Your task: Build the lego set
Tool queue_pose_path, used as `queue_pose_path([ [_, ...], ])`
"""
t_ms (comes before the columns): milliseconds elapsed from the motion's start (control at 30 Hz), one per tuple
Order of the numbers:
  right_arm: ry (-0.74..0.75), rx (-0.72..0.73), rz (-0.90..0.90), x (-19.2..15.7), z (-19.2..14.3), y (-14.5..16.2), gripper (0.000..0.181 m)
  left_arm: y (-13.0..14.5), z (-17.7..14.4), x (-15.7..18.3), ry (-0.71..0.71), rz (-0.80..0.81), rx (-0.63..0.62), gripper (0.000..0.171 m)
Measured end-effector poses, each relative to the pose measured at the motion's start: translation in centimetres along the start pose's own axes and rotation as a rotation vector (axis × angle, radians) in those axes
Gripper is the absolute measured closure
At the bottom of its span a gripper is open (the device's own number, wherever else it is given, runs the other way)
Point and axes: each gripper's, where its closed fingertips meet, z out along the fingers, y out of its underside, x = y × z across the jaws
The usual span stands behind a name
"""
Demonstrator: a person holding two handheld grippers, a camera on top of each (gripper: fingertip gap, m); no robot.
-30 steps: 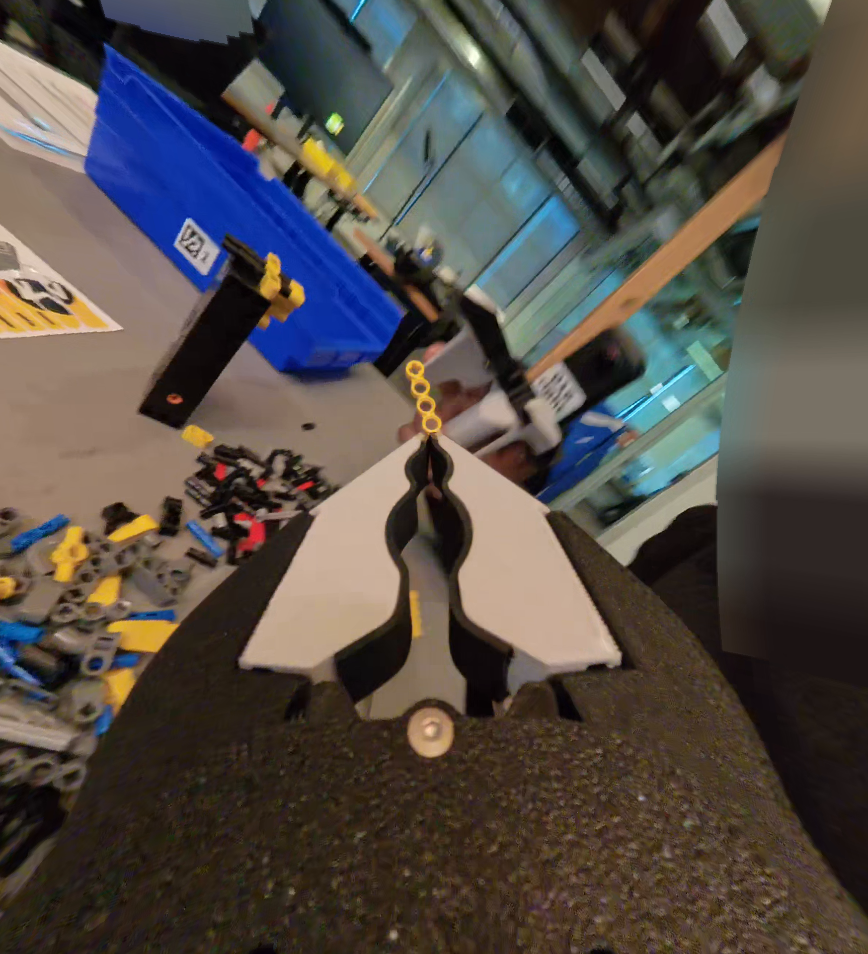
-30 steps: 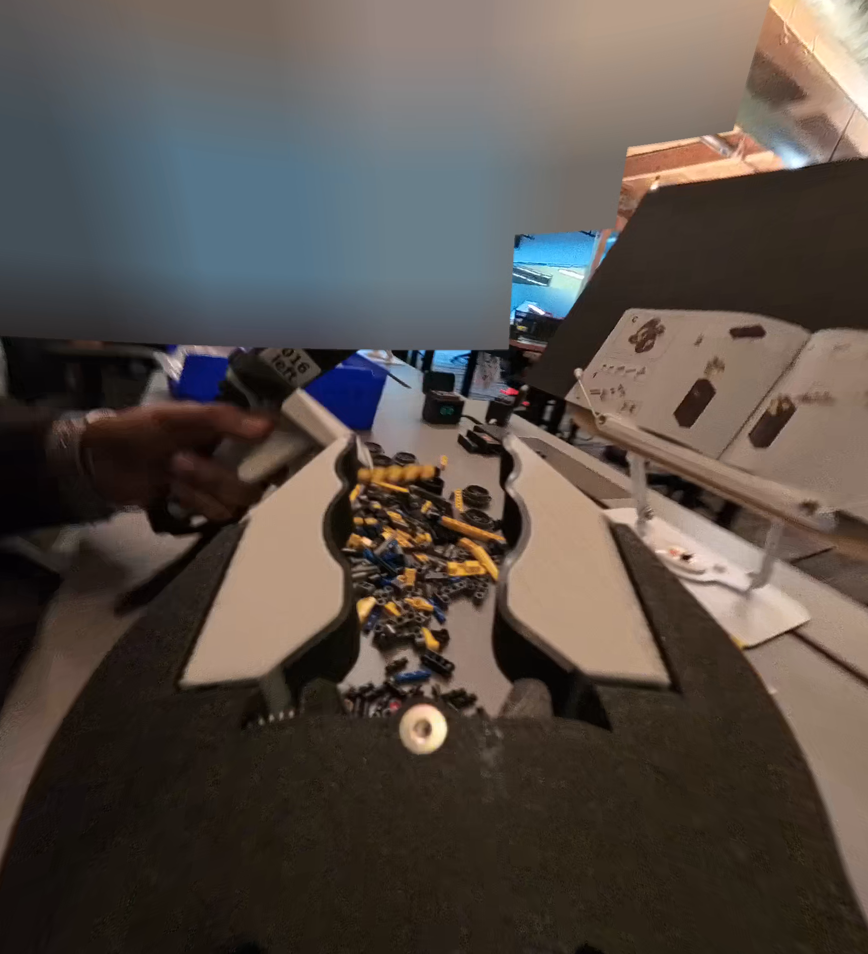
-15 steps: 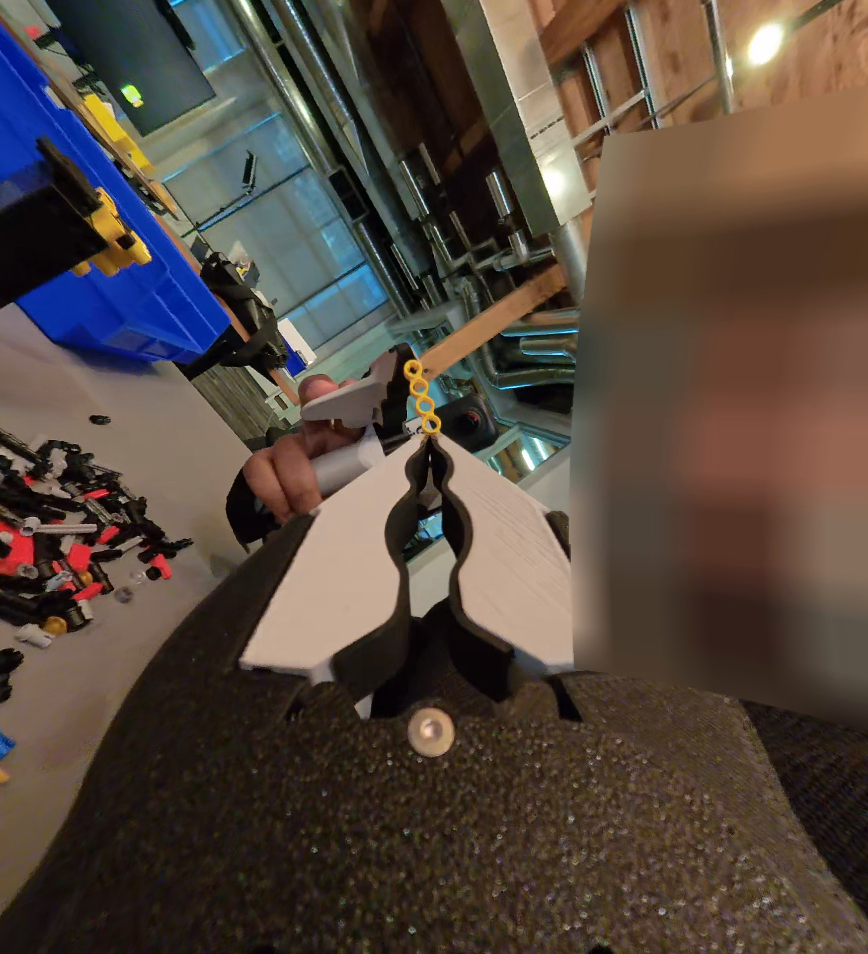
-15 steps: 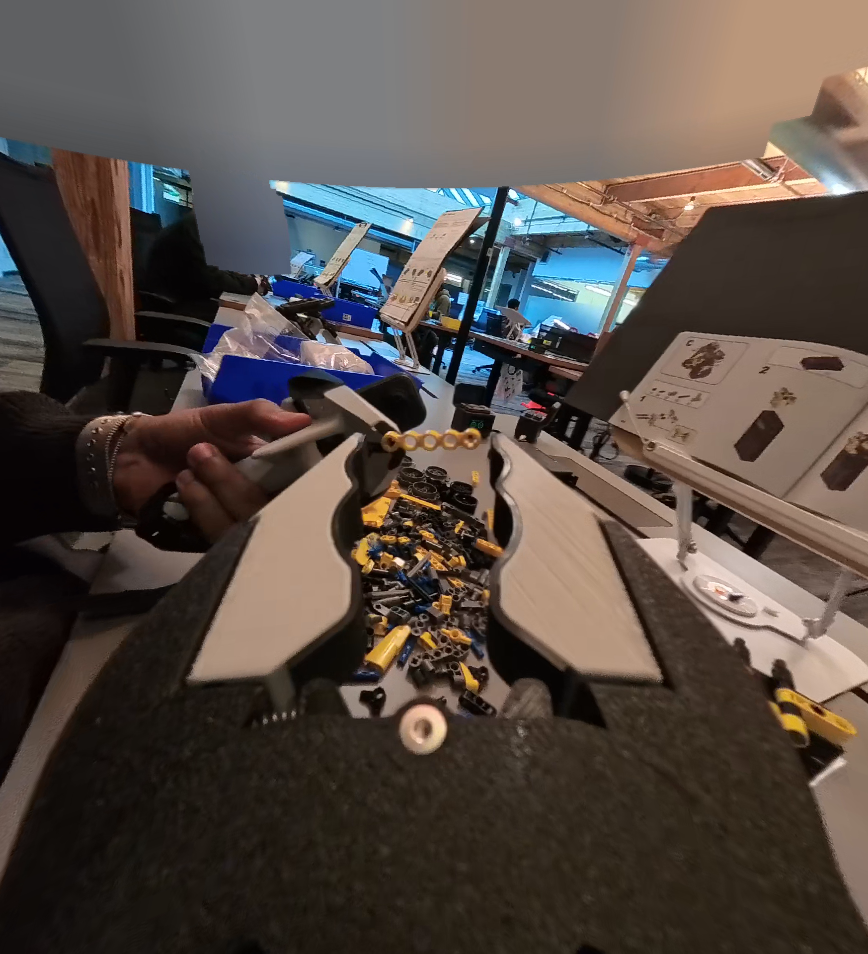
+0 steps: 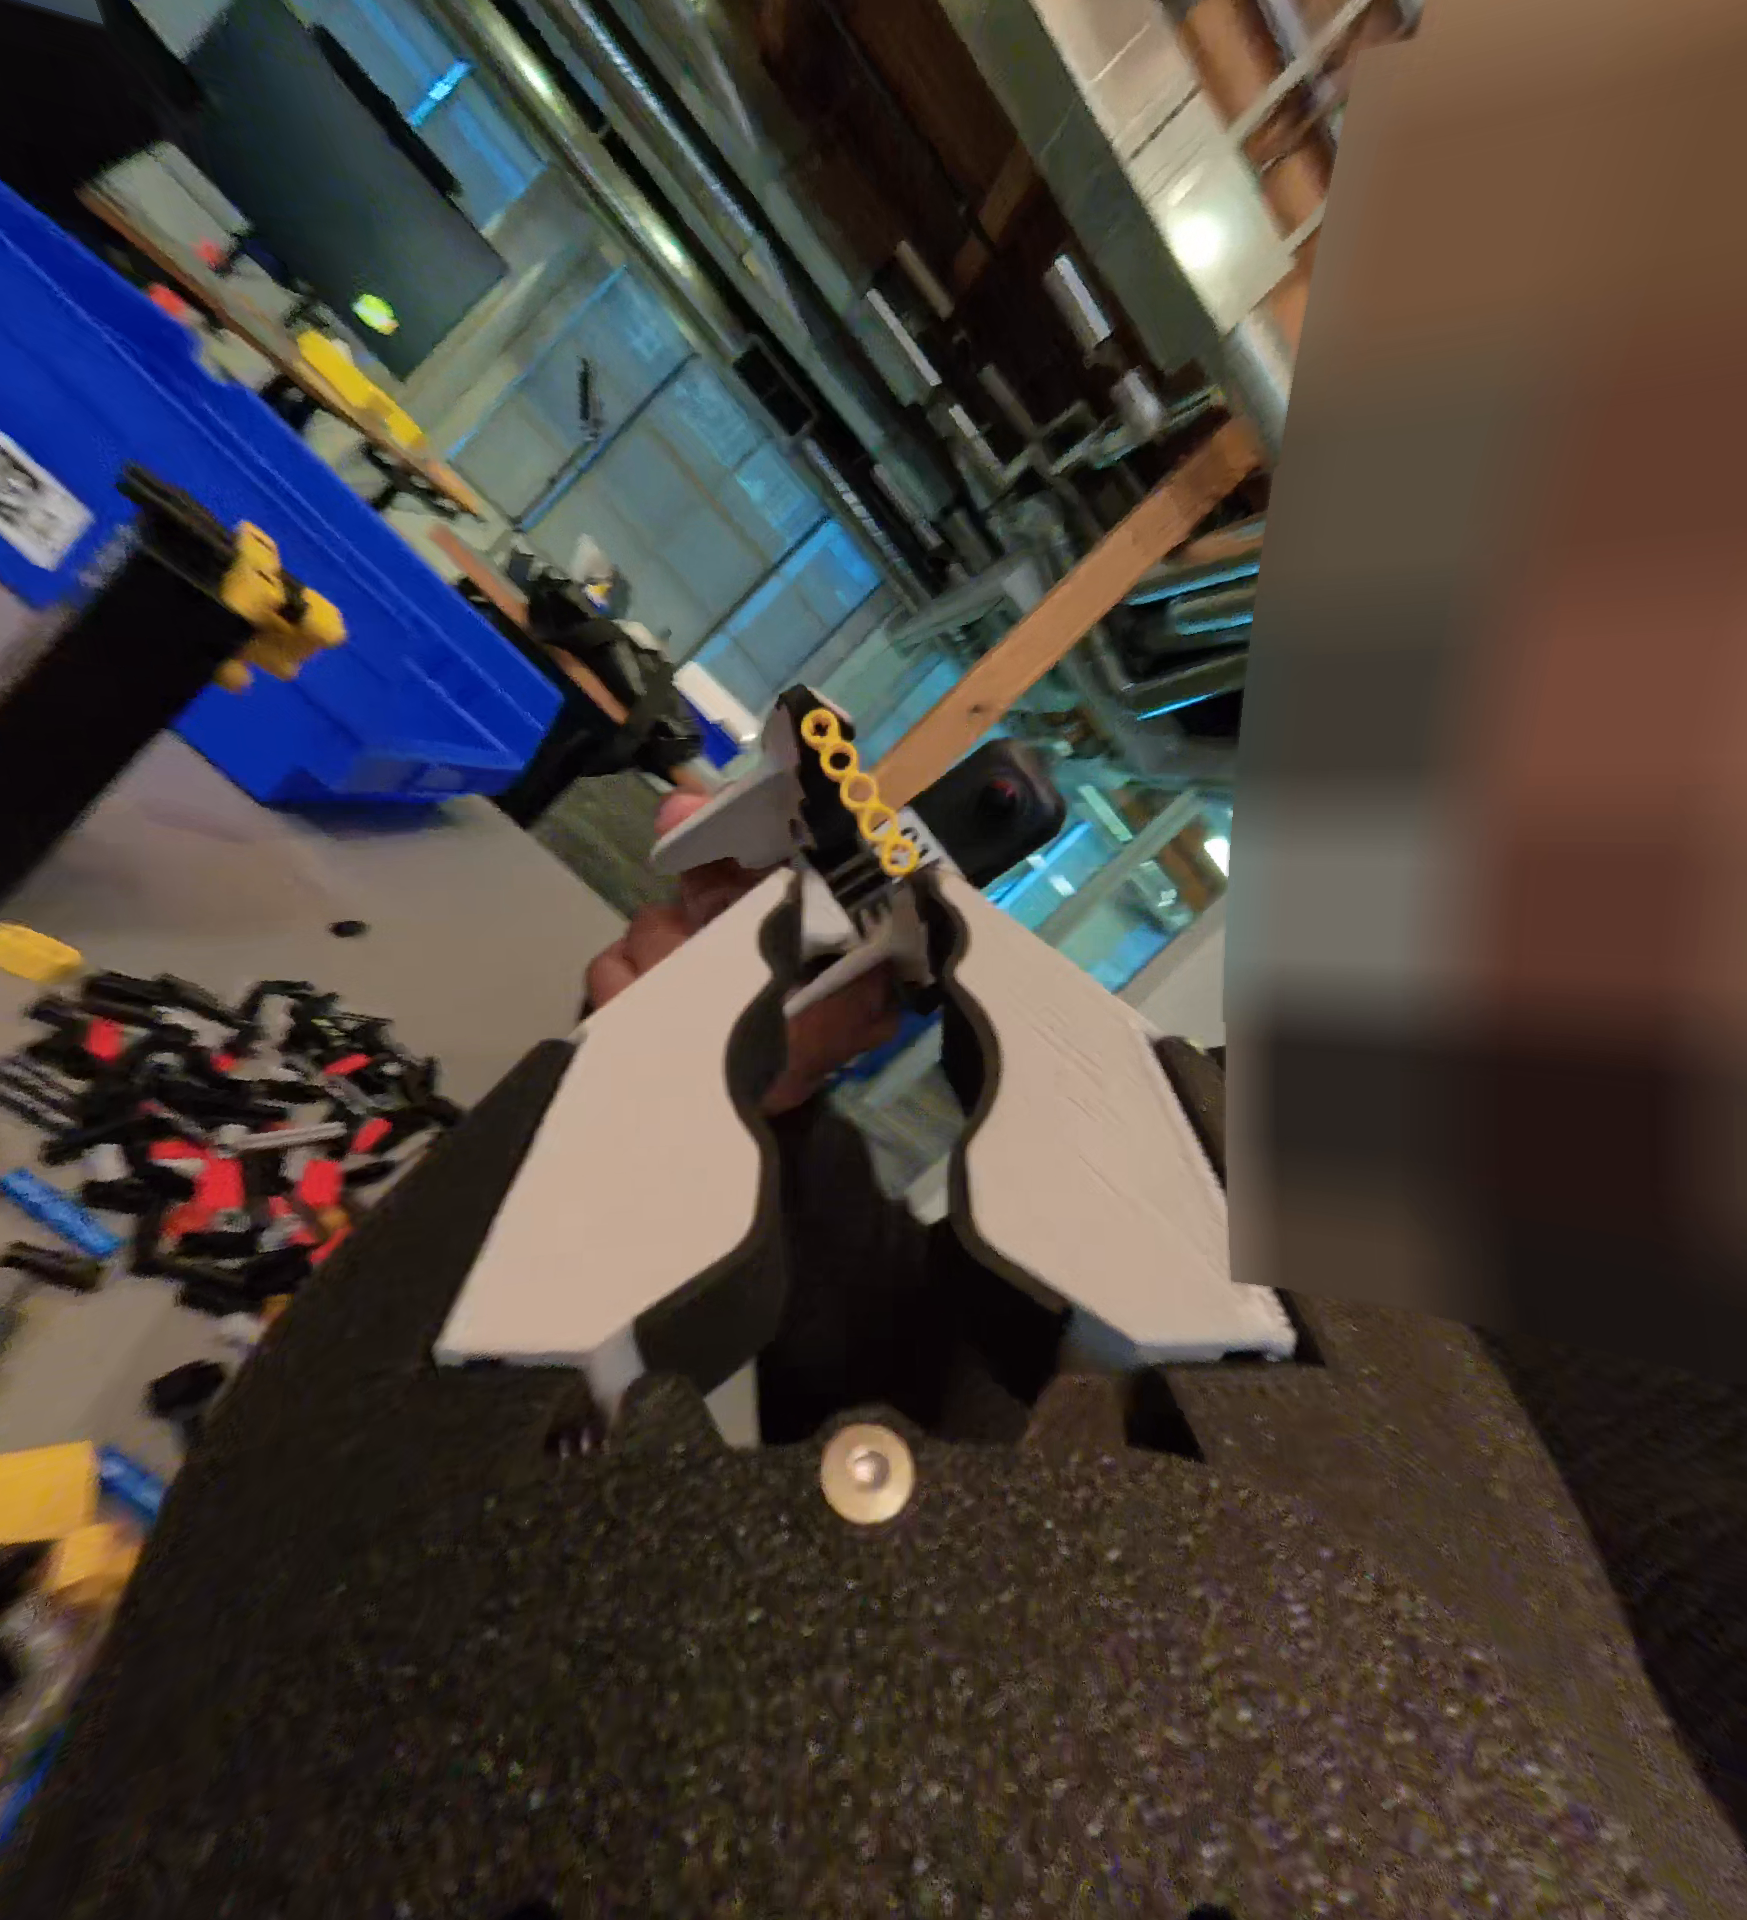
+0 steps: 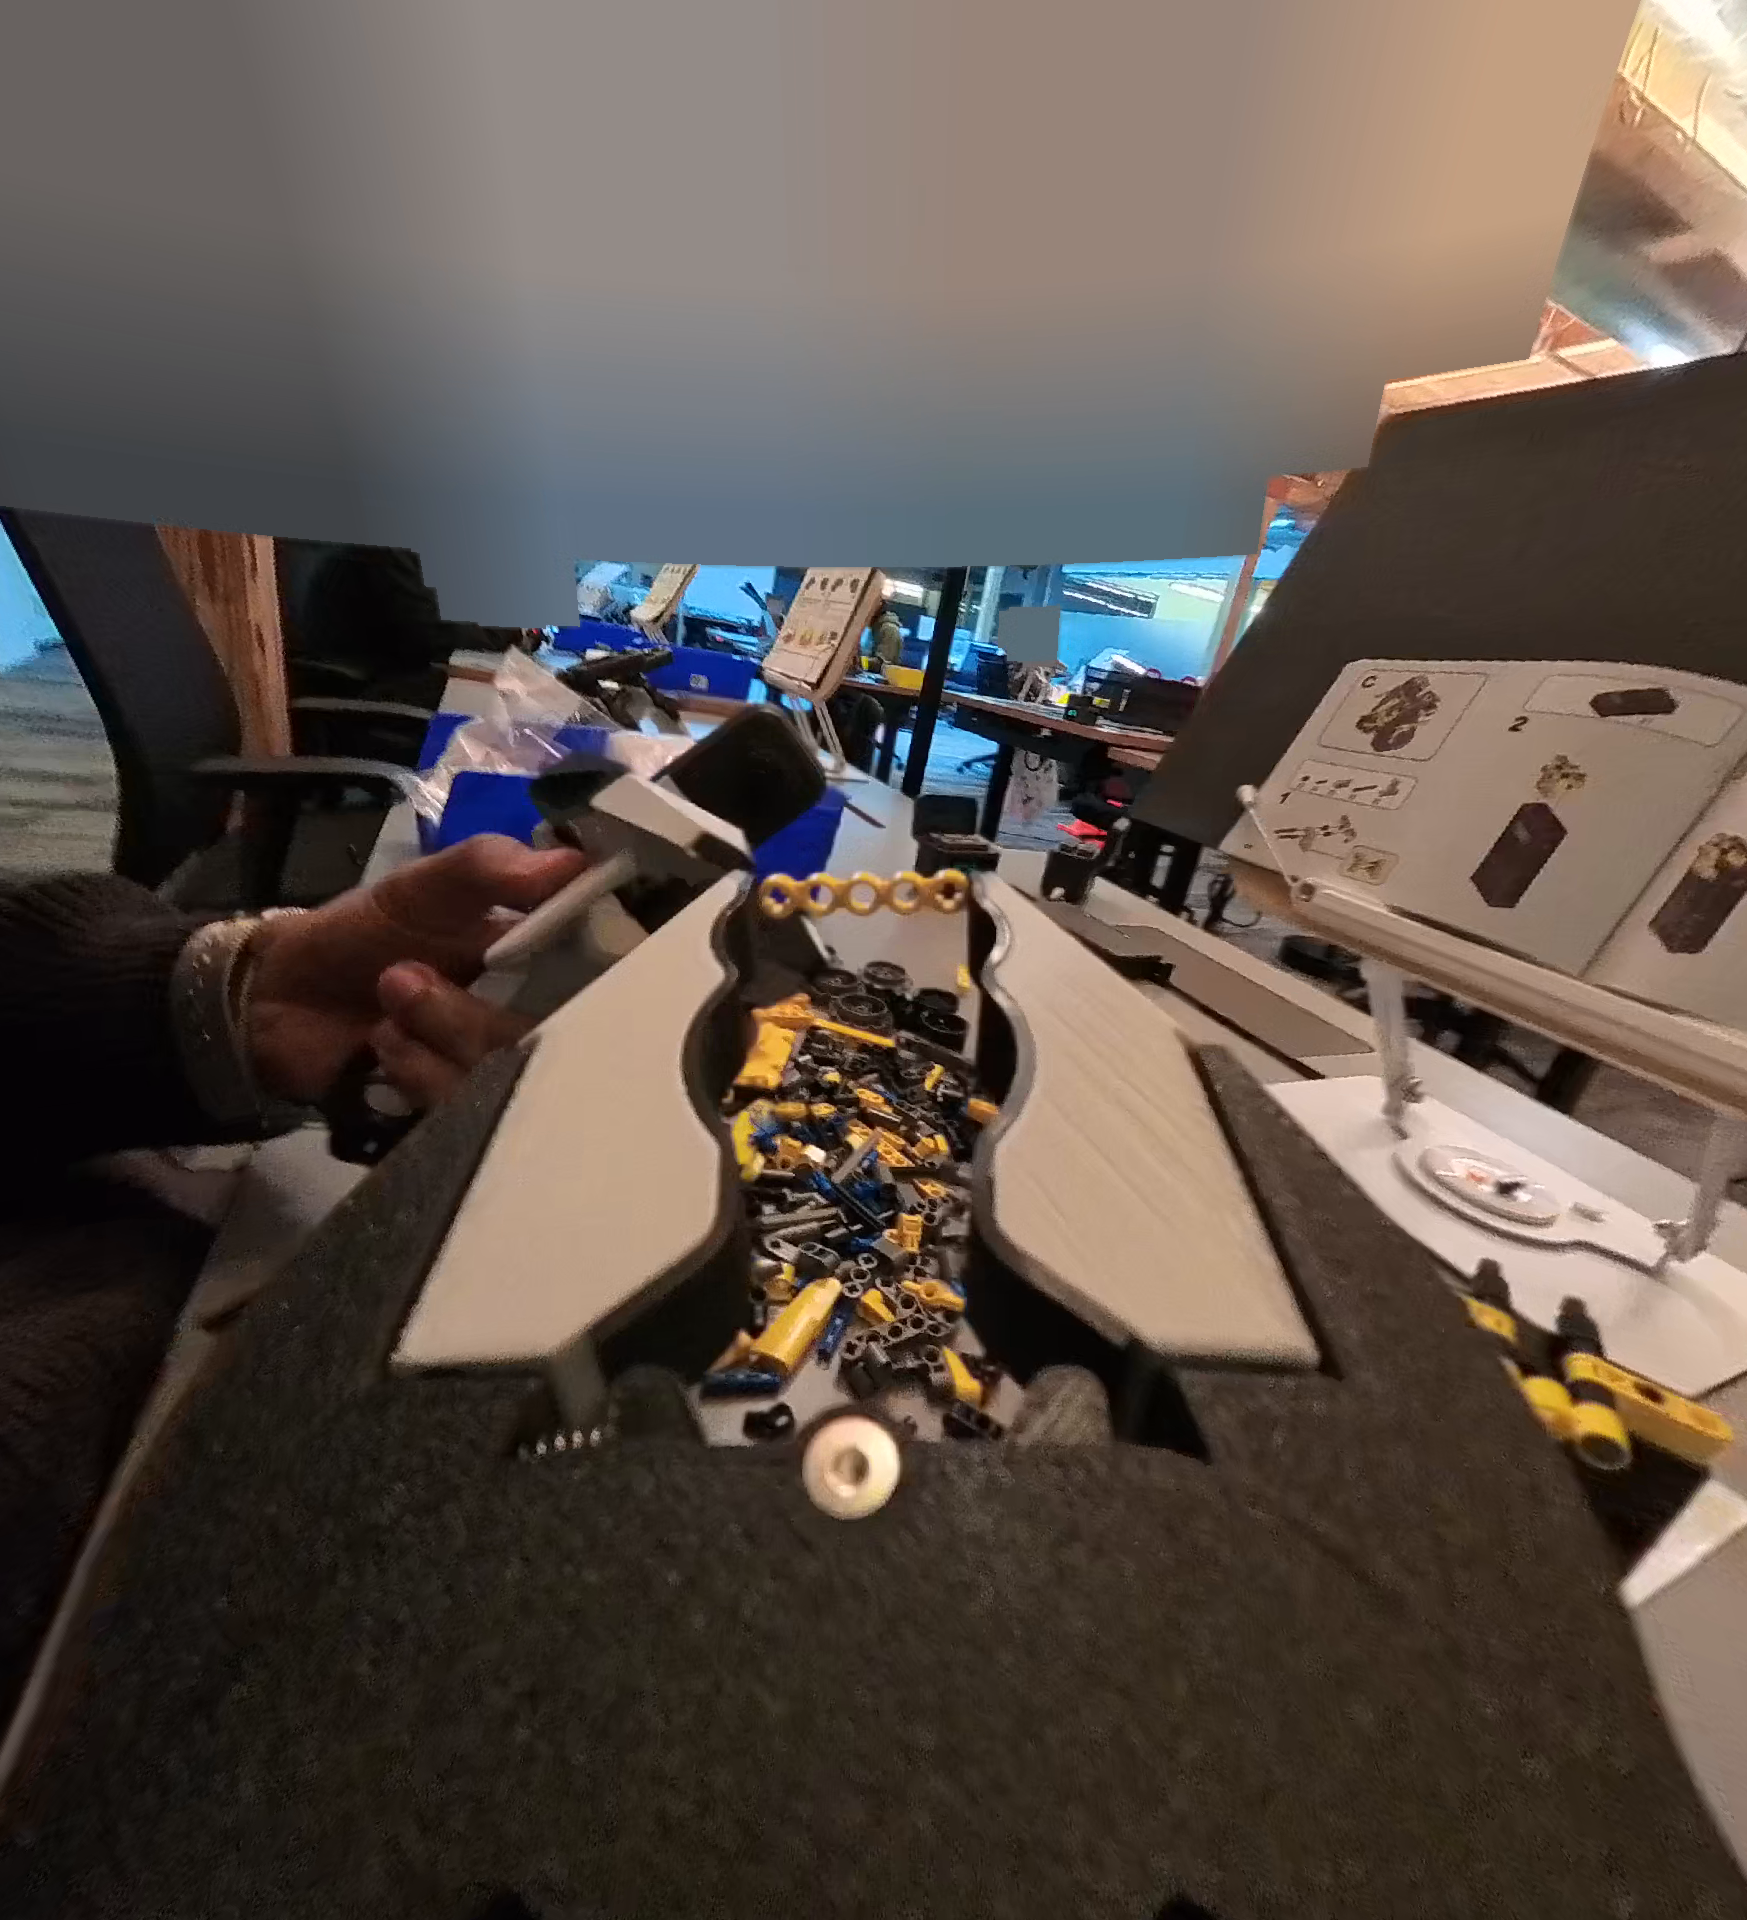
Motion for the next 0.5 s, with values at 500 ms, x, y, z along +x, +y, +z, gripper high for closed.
queue_pose_path([
  [500,-0.456,-0.054,0.861,-2.0,-0.1,1.7,0.143,1.2,-1.8,-0.4,-0.416,0.873,-0.289,0.143],
])
